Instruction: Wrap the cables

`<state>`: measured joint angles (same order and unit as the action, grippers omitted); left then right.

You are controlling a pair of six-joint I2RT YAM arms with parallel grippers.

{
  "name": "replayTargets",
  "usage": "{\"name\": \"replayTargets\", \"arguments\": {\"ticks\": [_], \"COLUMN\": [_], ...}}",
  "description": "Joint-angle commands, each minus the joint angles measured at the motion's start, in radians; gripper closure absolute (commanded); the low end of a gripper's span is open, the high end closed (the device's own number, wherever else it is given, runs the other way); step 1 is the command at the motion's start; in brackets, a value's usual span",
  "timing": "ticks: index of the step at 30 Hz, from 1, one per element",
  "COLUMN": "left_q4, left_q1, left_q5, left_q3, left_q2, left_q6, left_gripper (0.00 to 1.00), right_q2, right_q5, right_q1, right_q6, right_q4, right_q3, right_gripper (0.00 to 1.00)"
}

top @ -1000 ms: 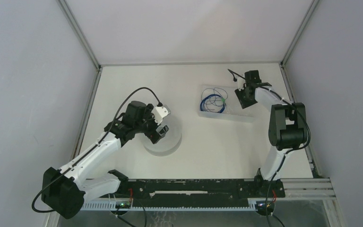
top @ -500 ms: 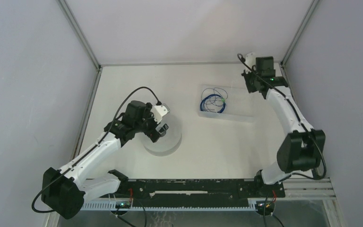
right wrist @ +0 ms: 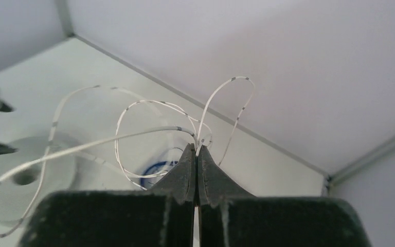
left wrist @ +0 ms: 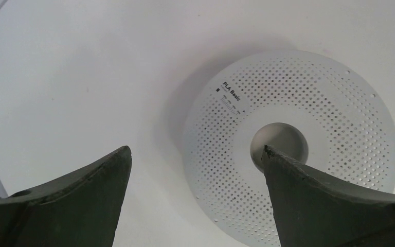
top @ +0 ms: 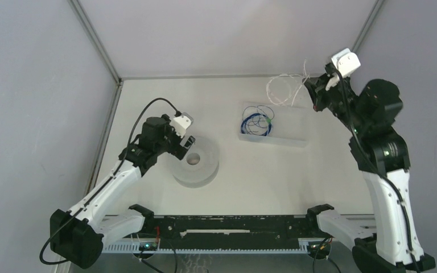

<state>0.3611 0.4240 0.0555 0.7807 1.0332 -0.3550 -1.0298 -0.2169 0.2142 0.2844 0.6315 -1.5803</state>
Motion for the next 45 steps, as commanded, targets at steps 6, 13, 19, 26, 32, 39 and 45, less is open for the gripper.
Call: {"name": "replayTargets", "arguments": {"ticks": [6,13,19,26,32,39,45], "left_q4": [0.000,0.006,0.004,-0.017,-0.025,-0.027,-0.047], "left_q1": [-0.040,-0.041,-0.041,-0.041,-0.041,-0.040,-0.041], "left_q5": [0.033,0.085,0.123,0.135,0.130,0.105,0.093], "left_q3": [0.011,0.004,-0.001,-0.017,-0.025,-0.040,-0.054], "left_q2": [-0.062,-0.053,-0.046,-0.046,-0.042,-0.057,-0.070], "left_q6": [-0.036,-0.037,-0.049,-0.046,-0.048,-0.061,-0.068], "left_gripper": [0.00,0.00,0.00,0.00,0.00,0.00,0.00], "right_q2": [0.061,0.078,0.065,-0.026,-0.111,-0.161,-0.130], "right_q5": [-0.321,-0.352,-0.305,-0.218,-0.081,0.064,0.084], "right_q1": [0.066,0.089,0.091,0.128,0.310,0.373,0.330], "right_q6": [-0.079,-0.082,-0.004,0.101,0.133,0.174,0.192], "right_q4": [0.061,0.084,0.108,0.138,0.112,0.088,0.078], "right_q3": [0.031,0.096,0.271,0.494,0.601,0.615,0.593], "right_gripper": [1.00,1.00,1.00,1.00,0.85,0.32,0.26]}}
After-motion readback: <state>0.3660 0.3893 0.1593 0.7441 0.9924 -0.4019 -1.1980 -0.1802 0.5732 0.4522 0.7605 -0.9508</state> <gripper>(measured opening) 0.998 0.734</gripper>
